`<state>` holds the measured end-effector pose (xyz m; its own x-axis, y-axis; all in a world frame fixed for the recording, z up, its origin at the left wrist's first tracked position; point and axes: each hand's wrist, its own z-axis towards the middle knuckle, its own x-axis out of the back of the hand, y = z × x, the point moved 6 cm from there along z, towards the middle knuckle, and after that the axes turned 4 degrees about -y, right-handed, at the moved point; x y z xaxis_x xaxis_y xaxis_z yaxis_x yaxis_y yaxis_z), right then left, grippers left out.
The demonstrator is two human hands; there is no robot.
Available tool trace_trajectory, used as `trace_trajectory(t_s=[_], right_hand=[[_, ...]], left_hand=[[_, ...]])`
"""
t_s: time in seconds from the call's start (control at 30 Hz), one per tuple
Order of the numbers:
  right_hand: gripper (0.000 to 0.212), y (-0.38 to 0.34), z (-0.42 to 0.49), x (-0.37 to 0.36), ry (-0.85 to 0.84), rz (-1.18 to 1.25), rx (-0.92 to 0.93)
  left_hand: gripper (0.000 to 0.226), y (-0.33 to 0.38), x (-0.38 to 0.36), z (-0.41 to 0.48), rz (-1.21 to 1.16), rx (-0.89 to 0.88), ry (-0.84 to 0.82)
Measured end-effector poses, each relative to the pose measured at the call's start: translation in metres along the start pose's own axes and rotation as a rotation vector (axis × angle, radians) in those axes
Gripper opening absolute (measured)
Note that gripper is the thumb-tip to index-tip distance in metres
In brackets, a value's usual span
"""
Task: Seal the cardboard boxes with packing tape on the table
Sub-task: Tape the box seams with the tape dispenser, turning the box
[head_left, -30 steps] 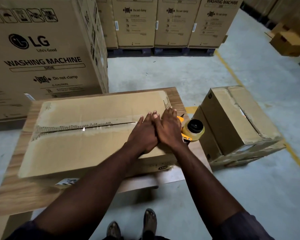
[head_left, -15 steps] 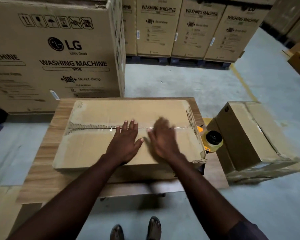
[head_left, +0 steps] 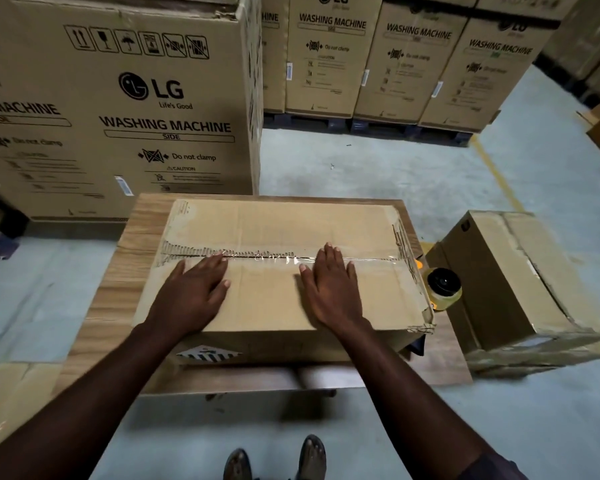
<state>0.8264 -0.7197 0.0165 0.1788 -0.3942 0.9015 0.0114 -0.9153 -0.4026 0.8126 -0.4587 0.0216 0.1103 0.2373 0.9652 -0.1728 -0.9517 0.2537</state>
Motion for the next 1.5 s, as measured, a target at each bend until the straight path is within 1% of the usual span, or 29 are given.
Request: trace_trajectory(t_s=[0.07, 0.1, 0.17, 0.23, 0.3, 0.4, 0.53, 0.63, 0.67, 0.7, 0.8, 0.83, 0.87, 0.93, 1.0, 1.1, 1.13, 1.17, 1.2, 1.27, 1.3, 1.33, 1.37, 1.4, 1.47, 1.5], right_hand=[[0.075, -0.013, 0.000, -0.003, 0.011, -0.028, -0.018], [0.075, -0.025, 0.002, -0.005, 0.006, -0.022, 0.011], [0.072, -0.057, 0.005, -0.014, -0.039, -0.004, 0.136], [0.068, -0.084, 0.004, -0.026, -0.093, -0.013, 0.250], [0.067, -0.092, 0.002, -0.033, -0.097, -0.025, 0.286], [0.068, -0.085, 0.000, -0.034, -0.056, -0.016, 0.276], [0.068, -0.081, 0.002, -0.036, -0.040, -0.011, 0.253], [0.071, -0.097, 0.004, -0.039, -0.030, -0.039, 0.234], [0.071, -0.107, 0.005, -0.040, -0.037, -0.045, 0.260], [0.070, -0.120, 0.007, -0.044, -0.050, -0.054, 0.307], [0.065, -0.149, 0.010, -0.056, -0.122, -0.074, 0.428], [0.064, -0.152, 0.011, -0.058, -0.136, -0.082, 0.439], [0.065, -0.152, 0.011, -0.060, -0.137, -0.087, 0.440], [0.066, -0.145, 0.009, -0.059, -0.121, -0.088, 0.435], [0.062, -0.136, 0.007, -0.056, -0.089, -0.087, 0.413], [0.053, -0.141, 0.006, -0.044, 0.043, -0.102, 0.366], [0.052, -0.149, 0.008, -0.039, 0.083, -0.099, 0.365], [0.050, -0.157, 0.010, -0.035, 0.104, -0.074, 0.374], [0.050, -0.168, 0.014, -0.034, 0.089, -0.034, 0.394], [0.054, -0.187, 0.021, -0.041, -0.024, 0.014, 0.438], [0.056, -0.193, 0.024, -0.049, -0.083, 0.002, 0.454], [0.058, -0.195, 0.027, -0.057, -0.125, -0.028, 0.459], [0.059, -0.195, 0.027, -0.064, -0.148, -0.064, 0.456], [0.061, -0.192, 0.026, -0.068, -0.153, -0.089, 0.445], [0.066, -0.182, 0.023, -0.071, -0.144, -0.105, 0.415], [0.067, -0.177, 0.021, -0.070, -0.132, -0.103, 0.400]], left_hand=[[0.059, 0.010, 0.006, 0.000, 0.031, 0.002, 0.081], [0.056, 0.019, 0.005, 0.003, 0.043, -0.021, 0.097], [0.057, 0.038, -0.001, 0.010, 0.027, -0.082, 0.050], [0.064, 0.043, -0.008, 0.015, -0.037, -0.105, -0.024], [0.070, 0.032, -0.008, 0.014, -0.059, -0.101, -0.028], [0.069, 0.000, 0.001, 0.000, -0.050, -0.052, 0.045], [0.049, -0.046, 0.020, -0.021, -0.040, 0.066, 0.199], [0.042, -0.050, 0.034, -0.021, -0.118, 0.069, 0.283], [0.043, -0.045, 0.034, -0.018, -0.140, 0.036, 0.279], [0.049, -0.039, 0.031, -0.013, -0.144, -0.001, 0.229], [0.074, -0.028, 0.010, -0.002, -0.039, -0.079, -0.021], [0.078, -0.030, 0.007, -0.001, -0.013, -0.079, -0.060], [0.079, -0.035, 0.008, -0.002, -0.011, -0.074, -0.064], [0.072, -0.047, 0.015, -0.007, -0.026, -0.057, 0.002], [0.059, -0.061, 0.023, -0.017, -0.032, -0.025, 0.093], [0.038, -0.069, 0.044, -0.026, -0.090, 0.033, 0.304], [0.034, -0.069, 0.050, -0.025, -0.107, 0.041, 0.356], [0.034, -0.067, 0.052, -0.021, -0.115, 0.032, 0.367], [0.041, -0.064, 0.050, -0.014, -0.119, 0.016, 0.321], [0.062, -0.060, 0.033, -0.001, -0.135, -0.011, 0.111], [0.072, -0.061, 0.023, 0.002, -0.153, -0.008, 0.008], [0.078, -0.063, 0.016, 0.004, -0.161, 0.001, -0.059], [0.081, -0.067, 0.012, 0.004, -0.156, 0.011, -0.083], [0.081, -0.071, 0.010, 0.003, -0.150, 0.018, -0.073], [0.076, -0.082, 0.011, -0.001, -0.179, 0.071, -0.023], [0.074, -0.088, 0.013, -0.005, -0.230, 0.120, 0.004]])
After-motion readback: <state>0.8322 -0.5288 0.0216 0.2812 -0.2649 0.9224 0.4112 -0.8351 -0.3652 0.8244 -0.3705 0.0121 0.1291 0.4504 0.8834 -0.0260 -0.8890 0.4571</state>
